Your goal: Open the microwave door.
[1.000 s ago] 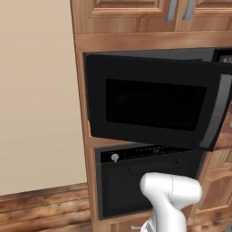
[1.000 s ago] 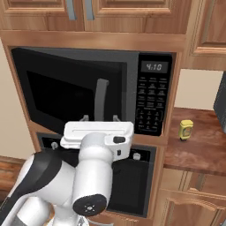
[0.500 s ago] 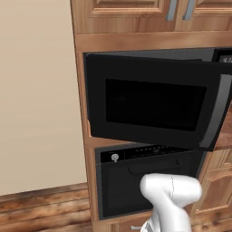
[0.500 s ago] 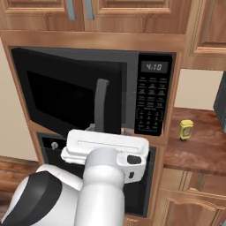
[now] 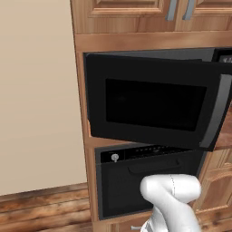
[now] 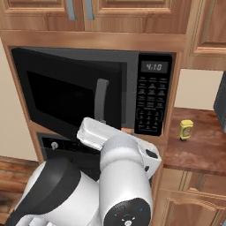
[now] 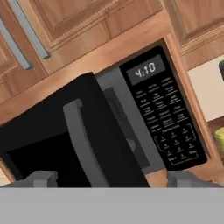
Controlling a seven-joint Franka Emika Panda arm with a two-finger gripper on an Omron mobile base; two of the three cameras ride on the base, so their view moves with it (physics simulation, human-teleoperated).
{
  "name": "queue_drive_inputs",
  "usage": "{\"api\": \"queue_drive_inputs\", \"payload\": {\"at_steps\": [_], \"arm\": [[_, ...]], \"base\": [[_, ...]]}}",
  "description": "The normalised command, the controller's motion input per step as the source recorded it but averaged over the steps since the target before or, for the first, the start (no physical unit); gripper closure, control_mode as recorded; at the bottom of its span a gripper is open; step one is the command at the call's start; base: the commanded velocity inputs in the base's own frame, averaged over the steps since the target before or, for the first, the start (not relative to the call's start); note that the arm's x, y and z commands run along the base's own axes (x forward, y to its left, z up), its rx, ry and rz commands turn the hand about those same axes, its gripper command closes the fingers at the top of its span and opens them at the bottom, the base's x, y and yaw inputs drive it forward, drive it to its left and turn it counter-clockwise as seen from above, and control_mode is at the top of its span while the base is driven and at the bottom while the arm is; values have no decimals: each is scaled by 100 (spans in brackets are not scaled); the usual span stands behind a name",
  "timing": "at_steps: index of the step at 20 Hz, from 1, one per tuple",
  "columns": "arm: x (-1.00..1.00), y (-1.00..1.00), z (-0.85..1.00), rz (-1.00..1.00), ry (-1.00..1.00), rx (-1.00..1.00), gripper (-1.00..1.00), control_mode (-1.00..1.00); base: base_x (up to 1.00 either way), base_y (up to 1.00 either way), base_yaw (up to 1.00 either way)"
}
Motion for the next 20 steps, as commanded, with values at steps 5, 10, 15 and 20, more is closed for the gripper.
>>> {"api": "queue_drive_inputs", "payload": {"at_steps": [5, 10, 15, 20], "arm": [[0, 0, 0, 2, 14, 33, -100, -100], [0, -3, 0, -1, 6, 10, -100, -100], [11, 0, 0, 0, 35, 22, -100, -100], [14, -1, -4, 1, 35, 29, -100, -100]], "base": [[0, 0, 0], [0, 0, 0], [0, 0, 0], [0, 0, 0]]}}
